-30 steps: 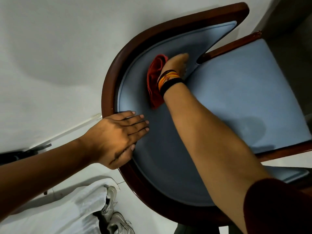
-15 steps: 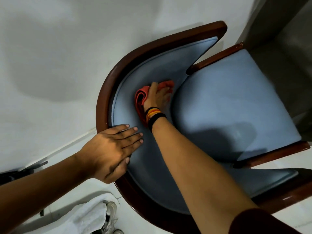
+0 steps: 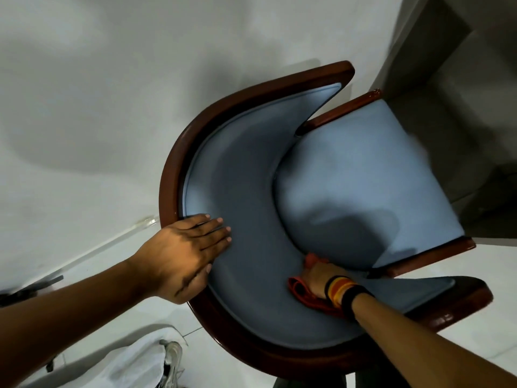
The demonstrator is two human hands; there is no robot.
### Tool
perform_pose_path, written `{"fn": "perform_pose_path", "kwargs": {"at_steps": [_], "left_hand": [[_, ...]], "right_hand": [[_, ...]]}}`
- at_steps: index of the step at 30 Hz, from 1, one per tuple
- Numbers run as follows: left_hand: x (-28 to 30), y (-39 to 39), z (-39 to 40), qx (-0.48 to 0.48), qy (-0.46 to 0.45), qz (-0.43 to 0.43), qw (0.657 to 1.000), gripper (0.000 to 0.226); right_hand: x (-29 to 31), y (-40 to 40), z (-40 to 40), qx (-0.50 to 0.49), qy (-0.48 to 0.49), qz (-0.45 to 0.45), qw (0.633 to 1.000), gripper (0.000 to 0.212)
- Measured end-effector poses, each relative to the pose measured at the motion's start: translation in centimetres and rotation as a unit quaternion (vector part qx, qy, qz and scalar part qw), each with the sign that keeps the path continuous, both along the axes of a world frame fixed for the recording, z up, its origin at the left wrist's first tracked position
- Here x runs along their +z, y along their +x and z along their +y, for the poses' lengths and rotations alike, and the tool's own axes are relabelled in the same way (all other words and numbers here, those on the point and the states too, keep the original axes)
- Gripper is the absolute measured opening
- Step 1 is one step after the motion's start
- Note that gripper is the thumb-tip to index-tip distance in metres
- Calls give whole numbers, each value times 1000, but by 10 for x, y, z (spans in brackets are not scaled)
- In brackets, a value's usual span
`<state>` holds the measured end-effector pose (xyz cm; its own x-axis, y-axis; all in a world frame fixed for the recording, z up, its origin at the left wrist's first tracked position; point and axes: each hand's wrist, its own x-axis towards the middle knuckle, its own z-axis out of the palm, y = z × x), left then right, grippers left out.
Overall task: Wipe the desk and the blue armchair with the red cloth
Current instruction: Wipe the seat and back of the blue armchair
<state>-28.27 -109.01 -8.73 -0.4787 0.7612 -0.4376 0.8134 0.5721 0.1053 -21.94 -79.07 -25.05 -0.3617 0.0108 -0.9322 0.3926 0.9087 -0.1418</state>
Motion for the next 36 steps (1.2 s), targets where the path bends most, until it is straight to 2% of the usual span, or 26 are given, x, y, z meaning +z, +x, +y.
{"fn": "perform_pose_path", "kwargs": {"at_steps": [4,8,12,15,17,18,21,23,25,28,31,33,36], "left_hand": [[-5,-1,-3,6,23,-2,1000,66],[-8,-1,-5,10,35,-1,999,67],[-9,-1,-6,12,43,-3,999,68],[-9,-1,-5,12,40,-1,999,69],[-9,-1,-5,11,39,3,999,69],[-10,-1,-5,10,40,4,999,69],[-11,0,-7,8,44,12,999,70],[-14,0,-7,8,52,14,999,71],[-16,0,-9,4,58,14,998,70],[-12,0,-8,2,40,12,999,67],[-5,-1,-4,3,3,9,1000,66],[3,-2,-1,13,-7,12,1000,63],[7,4,16,121,18,14,992,52]], "right_hand": [[-8,-24,-45,-72,-10,35,997,53],[-20,-79,-90,-252,-35,42,966,53],[-26,-131,-114,-427,-72,126,892,45],[-13,-178,-121,-539,-129,197,808,46],[-4,-204,-125,-590,-162,240,754,52],[0,-209,-127,-589,-176,267,742,56],[22,-187,-142,-497,-229,381,745,68],[33,-154,-152,-377,-299,439,758,75],[39,-121,-149,-240,-362,453,779,77],[43,-79,-115,-110,-413,395,813,74],[50,-34,-74,-22,-402,293,867,74],[56,-8,-44,27,-391,241,888,74],[69,11,1,96,-396,177,896,71]]}}
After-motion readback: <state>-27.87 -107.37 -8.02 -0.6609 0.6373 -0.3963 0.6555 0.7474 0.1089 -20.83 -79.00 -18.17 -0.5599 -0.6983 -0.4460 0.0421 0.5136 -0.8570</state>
